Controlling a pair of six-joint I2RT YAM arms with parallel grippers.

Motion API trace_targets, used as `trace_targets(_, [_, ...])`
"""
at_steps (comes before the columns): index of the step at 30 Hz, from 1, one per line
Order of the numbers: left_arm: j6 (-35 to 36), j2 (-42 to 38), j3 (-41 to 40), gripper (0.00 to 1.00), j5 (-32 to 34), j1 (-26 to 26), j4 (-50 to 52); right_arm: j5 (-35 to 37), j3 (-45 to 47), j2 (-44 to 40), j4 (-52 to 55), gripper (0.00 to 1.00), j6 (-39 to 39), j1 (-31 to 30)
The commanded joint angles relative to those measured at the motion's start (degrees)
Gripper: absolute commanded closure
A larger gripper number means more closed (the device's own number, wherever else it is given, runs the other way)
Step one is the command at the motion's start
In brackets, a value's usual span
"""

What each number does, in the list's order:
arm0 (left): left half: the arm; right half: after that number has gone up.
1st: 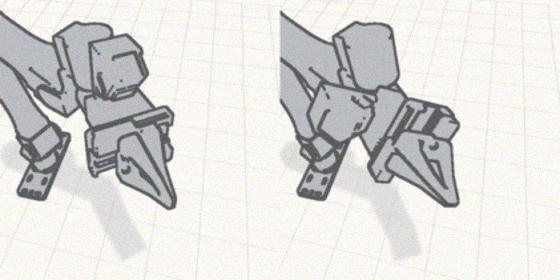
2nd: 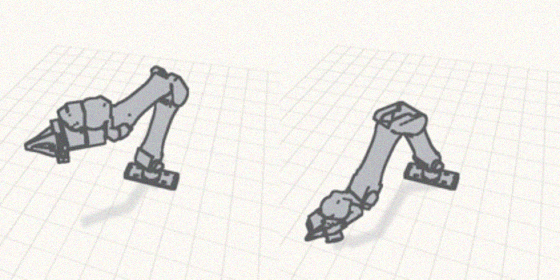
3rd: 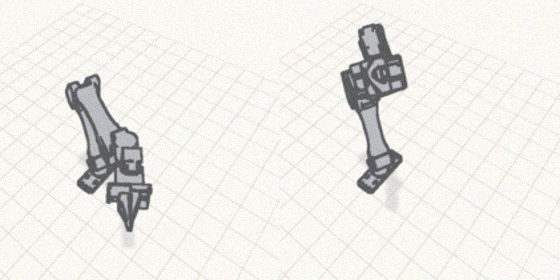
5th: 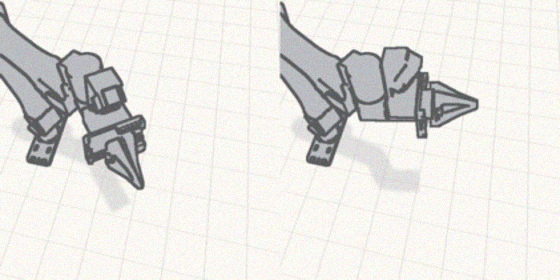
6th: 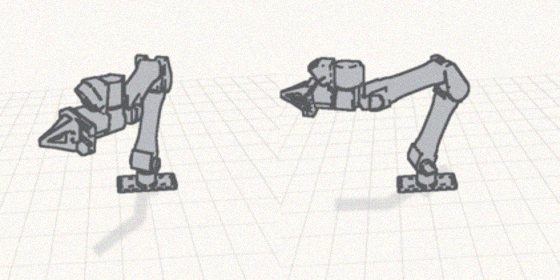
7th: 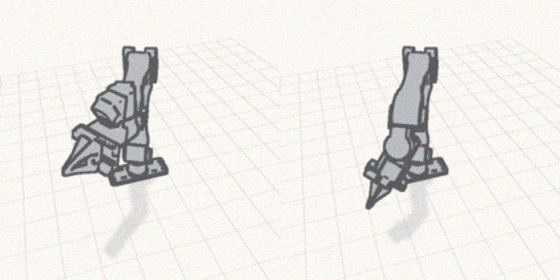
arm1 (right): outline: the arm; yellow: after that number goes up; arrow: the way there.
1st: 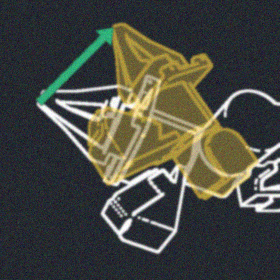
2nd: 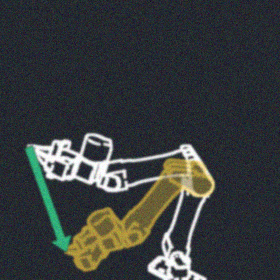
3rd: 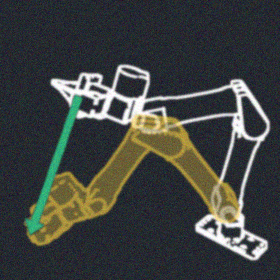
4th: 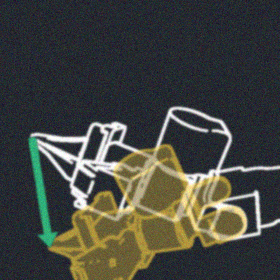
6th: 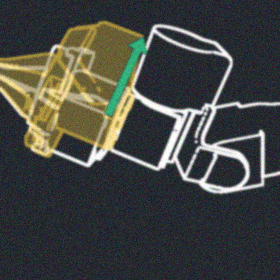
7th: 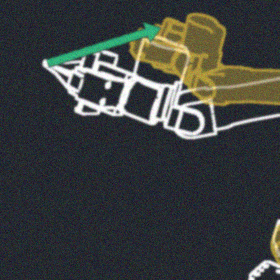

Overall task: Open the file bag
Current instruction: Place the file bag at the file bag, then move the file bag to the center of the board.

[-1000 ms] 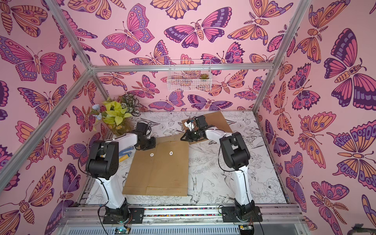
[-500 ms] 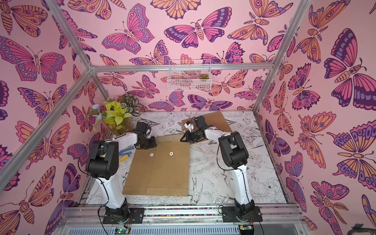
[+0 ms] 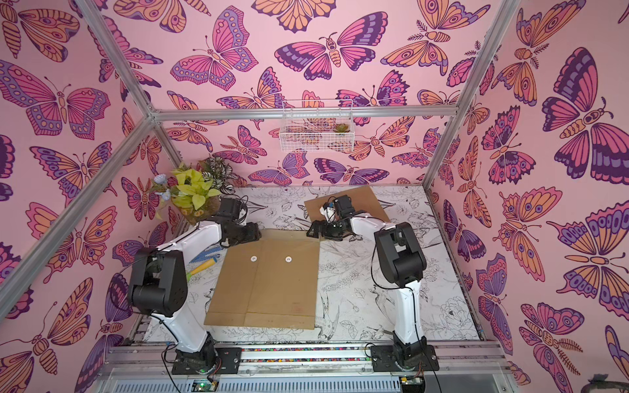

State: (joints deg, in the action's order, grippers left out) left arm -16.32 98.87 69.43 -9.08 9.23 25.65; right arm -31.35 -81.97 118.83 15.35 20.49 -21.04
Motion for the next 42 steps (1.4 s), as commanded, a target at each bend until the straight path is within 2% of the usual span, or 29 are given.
trace_targets(1, [0.98, -4.01, -2.14, 0.32, 1.39, 3.32, 0.92, 6.27, 3.59, -3.97, -4.15, 0.00, 2.78, 2.50])
trace_targets(12, [-2.33, -13.46, -8.55, 0.31, 6.03, 15.96, -1.33, 7.36, -6.17, 2.80, -0.56, 0.01, 2.07, 4.10])
trace_targets(16, [-3.63, -15.19, -10.70, 0.27, 6.79, 17.22, -1.49, 8.89, -9.72, 5.85, 2.43, 0.00, 1.48, 4.50])
trace_targets(25, [-2.49, -13.90, -10.03, 0.17, 6.97, 17.31, -1.70, 11.00, -8.27, 7.23, 1.87, 0.00, 2.71, 6.58])
trace_targets(29, [-2.90, -12.07, -8.77, 0.11, 7.09, 17.31, -1.87, 12.16, -3.40, 4.97, 0.65, 0.00, 4.61, 8.19])
trace_targets(32, [-3.61, -10.73, -7.41, 0.00, 6.52, 17.32, -1.92, 12.91, 2.88, 1.64, -2.17, 0.00, 6.20, 10.11])
trace_targets(42, [-4.02, -8.37, -4.67, 0.00, 1.47, 17.89, -3.59, 12.80, 25.90, -13.80, -7.90, 0.00, 8.39, 17.69])
